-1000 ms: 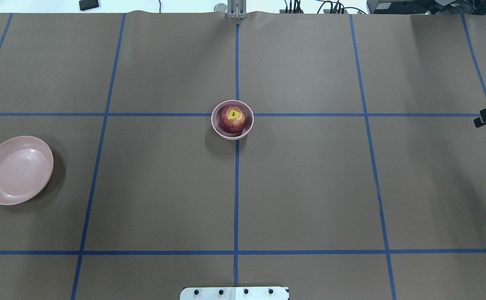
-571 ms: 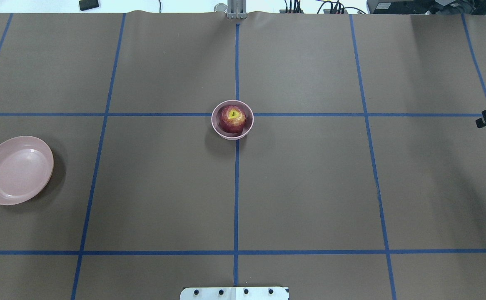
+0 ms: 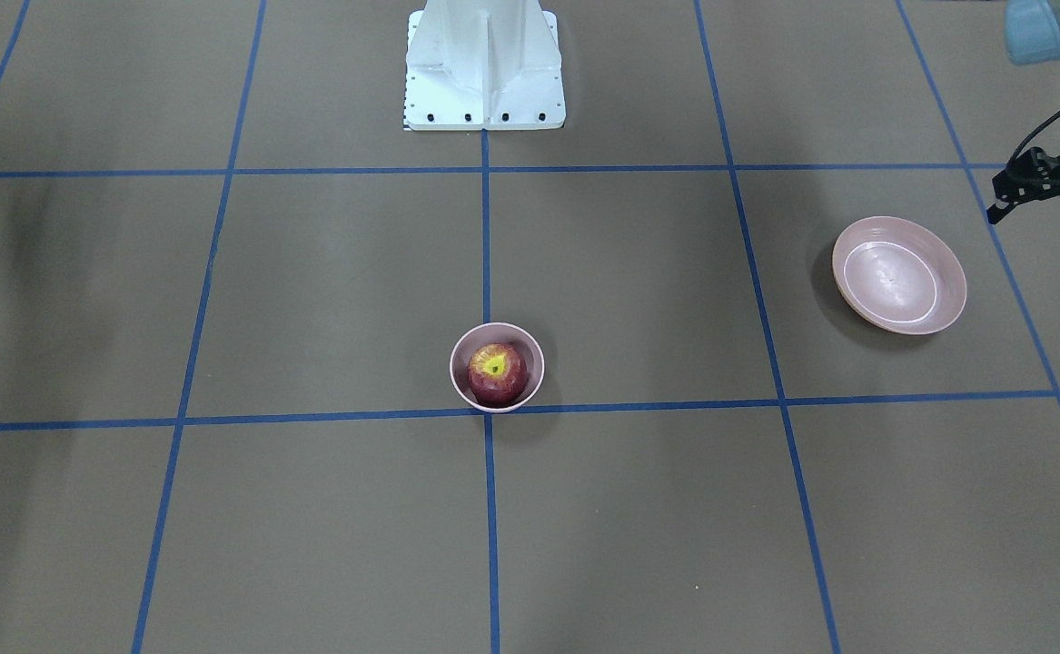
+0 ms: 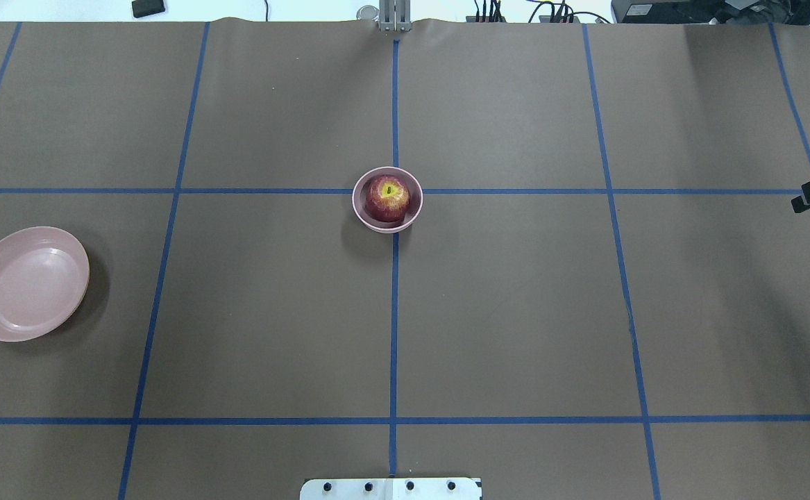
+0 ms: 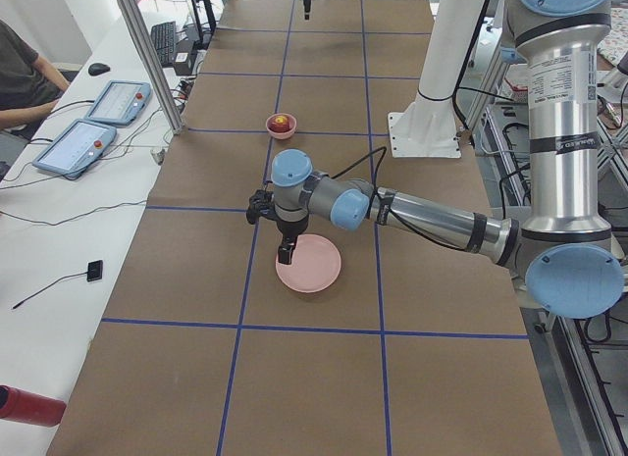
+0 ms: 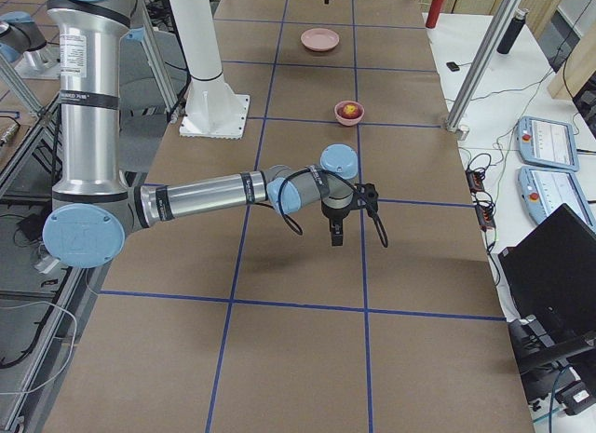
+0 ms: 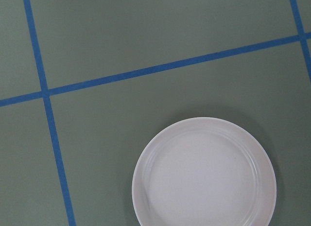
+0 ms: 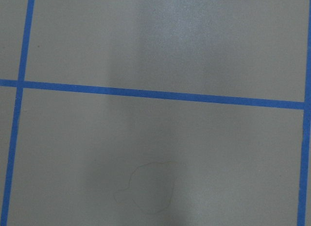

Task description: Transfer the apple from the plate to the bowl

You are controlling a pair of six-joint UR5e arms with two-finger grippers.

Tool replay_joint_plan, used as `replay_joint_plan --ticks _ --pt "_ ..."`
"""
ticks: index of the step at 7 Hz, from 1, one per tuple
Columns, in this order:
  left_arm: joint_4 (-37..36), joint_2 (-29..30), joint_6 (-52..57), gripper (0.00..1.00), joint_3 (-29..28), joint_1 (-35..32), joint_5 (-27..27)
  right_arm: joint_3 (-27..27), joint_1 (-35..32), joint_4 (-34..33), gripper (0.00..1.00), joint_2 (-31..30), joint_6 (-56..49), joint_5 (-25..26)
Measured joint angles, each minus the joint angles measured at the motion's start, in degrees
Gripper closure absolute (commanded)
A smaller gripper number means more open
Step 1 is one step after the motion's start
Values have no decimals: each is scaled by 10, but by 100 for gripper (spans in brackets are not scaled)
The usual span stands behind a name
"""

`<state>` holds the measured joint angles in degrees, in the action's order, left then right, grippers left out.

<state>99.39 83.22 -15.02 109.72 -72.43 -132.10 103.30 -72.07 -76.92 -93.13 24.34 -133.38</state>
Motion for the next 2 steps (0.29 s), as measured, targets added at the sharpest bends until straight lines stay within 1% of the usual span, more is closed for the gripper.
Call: replay_joint_plan --ticks 2 --pt "2 2 0 2 -3 0 0 -1 0 0 0 1 0 -1"
